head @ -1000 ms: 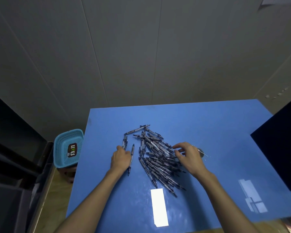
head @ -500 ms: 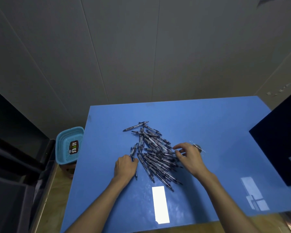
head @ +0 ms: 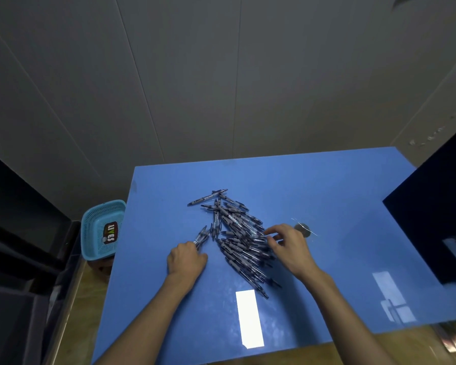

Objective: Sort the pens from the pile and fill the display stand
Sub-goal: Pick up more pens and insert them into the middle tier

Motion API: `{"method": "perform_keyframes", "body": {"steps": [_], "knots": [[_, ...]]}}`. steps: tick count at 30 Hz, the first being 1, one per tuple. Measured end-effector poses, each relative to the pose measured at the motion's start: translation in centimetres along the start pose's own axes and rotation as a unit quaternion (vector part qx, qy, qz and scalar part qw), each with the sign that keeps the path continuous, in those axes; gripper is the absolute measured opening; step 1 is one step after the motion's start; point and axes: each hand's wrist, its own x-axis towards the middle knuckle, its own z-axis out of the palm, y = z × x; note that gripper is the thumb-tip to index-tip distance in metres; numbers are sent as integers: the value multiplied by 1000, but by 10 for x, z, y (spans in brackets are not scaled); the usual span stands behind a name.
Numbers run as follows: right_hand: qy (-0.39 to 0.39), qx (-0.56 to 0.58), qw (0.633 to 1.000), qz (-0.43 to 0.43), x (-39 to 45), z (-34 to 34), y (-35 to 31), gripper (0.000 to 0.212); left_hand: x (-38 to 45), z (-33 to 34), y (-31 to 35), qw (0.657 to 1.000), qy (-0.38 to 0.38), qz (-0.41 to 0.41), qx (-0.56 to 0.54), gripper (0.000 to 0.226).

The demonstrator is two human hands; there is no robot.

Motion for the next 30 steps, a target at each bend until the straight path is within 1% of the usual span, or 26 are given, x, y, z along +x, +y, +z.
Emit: {"method": "perform_keyframes", "body": {"steps": [2, 3, 5, 6, 8, 10, 12, 13, 14, 16, 20, 22, 23, 24, 25, 26, 27, 30], "knots": [[1, -1, 1000, -1, 0, 5, -6, 16, 2, -1, -11, 1000, 29, 1, 1, 31], [2, -1, 1000, -3, 1, 7, -9, 16, 2, -1, -16, 998, 48, -3, -27, 31], [7, 1, 1000, -6, 2, 11, -16, 16, 4, -3, -24, 987, 98, -13, -127, 24], [9, 1, 1000, -8, 3, 13, -19, 16, 5, -4, -26, 974, 128, -16, -187, 20], [16, -5, 1000, -17, 7, 16, -28, 16, 6, -10, -24, 935, 197, -3, -296, 20], [24, -13, 999, -25, 10, 20, -35, 16, 7, -17, -20, 881, 270, 13, -389, 23], [33, -15, 999, -26, 14, 23, -40, 17, 11, -21, -16, 836, 320, 24, -445, 27], [36, -16, 999, -25, 14, 24, -42, 17, 14, -20, -15, 822, 334, 32, -459, 30], [40, -18, 999, -25, 15, 26, -44, 17, 17, -19, -14, 816, 341, 40, -466, 34], [45, -27, 998, -26, 14, 28, -46, 18, 21, -11, -18, 815, 338, 46, -469, 40], [53, -35, 998, -20, 5, 32, -41, 18, 23, 10, -34, 846, 310, 40, -433, 43], [61, -36, 997, -12, 2, 32, -38, 17, 21, 8, -35, 848, 296, 20, -440, 39], [65, -37, 997, -9, 0, 31, -36, 17, 23, 3, -33, 835, 287, -8, -470, 35], [68, -38, 997, -4, -1, 30, -35, 17, 24, -4, -29, 814, 278, -35, -509, 31], [70, -40, 997, 0, -2, 28, -35, 17, 26, -9, -24, 797, 269, -50, -539, 30], [71, -41, 997, 4, -2, 27, -35, 18, 28, -14, -21, 789, 265, -50, -552, 31], [73, -42, 996, 7, -3, 26, -34, 18, 30, -15, -20, 791, 256, -42, -554, 32], [78, -43, 996, 11, -7, 25, -34, 19, 33, -8, -26, 817, 209, -29, -536, 28]]}}
